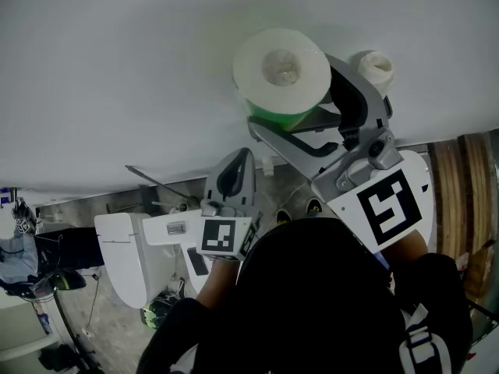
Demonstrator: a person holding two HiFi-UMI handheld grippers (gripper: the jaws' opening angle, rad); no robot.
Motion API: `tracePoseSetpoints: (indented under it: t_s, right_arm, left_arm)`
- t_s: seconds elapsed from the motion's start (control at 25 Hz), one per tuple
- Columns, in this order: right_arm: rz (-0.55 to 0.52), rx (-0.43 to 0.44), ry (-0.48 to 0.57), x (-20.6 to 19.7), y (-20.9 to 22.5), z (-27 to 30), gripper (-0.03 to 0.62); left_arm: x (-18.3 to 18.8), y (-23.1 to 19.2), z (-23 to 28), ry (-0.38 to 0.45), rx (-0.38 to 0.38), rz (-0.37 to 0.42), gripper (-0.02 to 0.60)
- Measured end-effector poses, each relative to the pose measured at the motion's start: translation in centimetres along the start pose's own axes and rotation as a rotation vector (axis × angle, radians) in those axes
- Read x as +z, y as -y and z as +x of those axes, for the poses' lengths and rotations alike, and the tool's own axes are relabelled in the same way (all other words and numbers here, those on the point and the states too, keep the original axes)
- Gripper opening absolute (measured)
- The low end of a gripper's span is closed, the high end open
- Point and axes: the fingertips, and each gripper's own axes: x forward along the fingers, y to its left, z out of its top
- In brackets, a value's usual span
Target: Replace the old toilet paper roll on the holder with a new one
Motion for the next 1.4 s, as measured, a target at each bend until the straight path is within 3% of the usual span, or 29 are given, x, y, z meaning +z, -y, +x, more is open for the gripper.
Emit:
tracePoseSetpoints:
  t_s: [0.16,0.24,0.48,0.76,0.92,1.04,1.4]
  right_arm:
    - [-0.058,-0.041,0.082,1.1,0.8,-0.6,0.408]
    - [-0.108,-0.081,0.106,2.8,3.1,-2.3,0.407]
    - [-0.274,-0.291,0.062,5.0,11.1,-8.8,0.408]
    - [-0.52,-0.457,-0.161,0.8,16.7,-15.4,0.408]
    - [-0.703,-0.498,-0.413,-4.3,19.0,-19.0,0.408]
    - [-0.749,-0.523,-0.57,-8.4,19.8,-21.5,0.408]
    - [-0.902,-0.461,-0.743,-17.0,19.8,-24.1,0.407]
  left_arm:
    - [-2.6,-1.3,0.0,-0.015,-0.025,0.007,0.023]
    - [-2.0,0.1,0.4,0.001,-0.05,0.011,0.023]
    - [-0.5,3.1,1.6,-0.025,-0.091,0.008,0.023]
    - [-1.8,4.4,2.3,-0.056,-0.097,0.021,0.023]
    - [-1.9,4.6,2.7,-0.035,-0.085,0.026,0.023]
    - [-2.0,5.3,2.2,-0.044,-0.089,0.035,0.023]
    - [-3.0,7.0,1.9,-0.066,-0.082,0.022,0.023]
